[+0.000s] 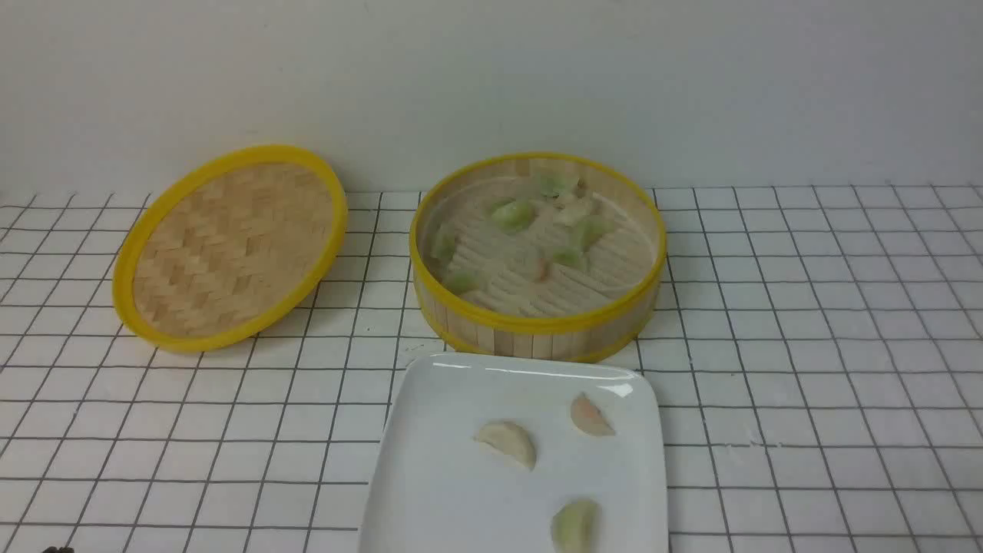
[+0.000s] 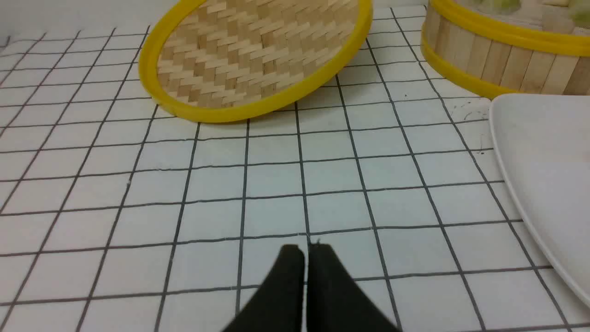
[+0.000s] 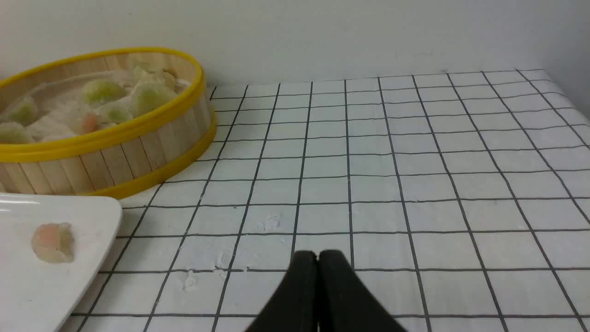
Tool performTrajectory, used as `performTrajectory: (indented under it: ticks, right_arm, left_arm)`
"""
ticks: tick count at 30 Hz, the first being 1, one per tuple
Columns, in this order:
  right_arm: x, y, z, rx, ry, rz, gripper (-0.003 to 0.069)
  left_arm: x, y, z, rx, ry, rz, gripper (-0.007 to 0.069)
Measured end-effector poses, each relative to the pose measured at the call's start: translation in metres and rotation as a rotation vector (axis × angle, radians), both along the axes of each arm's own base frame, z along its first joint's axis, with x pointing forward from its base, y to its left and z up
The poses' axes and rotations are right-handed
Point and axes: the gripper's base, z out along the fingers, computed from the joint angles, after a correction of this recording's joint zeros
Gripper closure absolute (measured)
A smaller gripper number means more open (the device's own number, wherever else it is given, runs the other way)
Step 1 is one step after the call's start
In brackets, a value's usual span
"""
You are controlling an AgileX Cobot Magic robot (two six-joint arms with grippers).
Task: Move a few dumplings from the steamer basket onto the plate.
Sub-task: Use the left arm to grab a dumpling from the steamer
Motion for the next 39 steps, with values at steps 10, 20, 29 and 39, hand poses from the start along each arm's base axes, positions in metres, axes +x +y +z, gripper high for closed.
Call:
performTrajectory:
  ticks: [10, 20, 29, 39]
  right_arm:
    - [0.0, 0.0, 0.0, 0.0, 0.0, 0.0, 0.0673]
    - [0.0, 0.0, 0.0, 0.0, 0.0, 0.0, 0.0673]
    - [0.0, 0.0, 0.0, 0.0, 0.0, 0.0, 0.0673]
    - [0.002, 0.001, 0.012, 0.296, -0.14, -0.033, 0.0673]
  left_arm:
    - [0.0, 0.0, 0.0, 0.0, 0.0, 0.0, 0.063]
    - [0.0, 0.0, 0.0, 0.0, -0.001, 0.0, 0.063]
    - [0.004, -0.002, 0.021, -0.461, -0.203, 0.066, 0.063]
    - [-0.004, 0.013, 0.076, -0.853, -0.547, 0.151, 0.063]
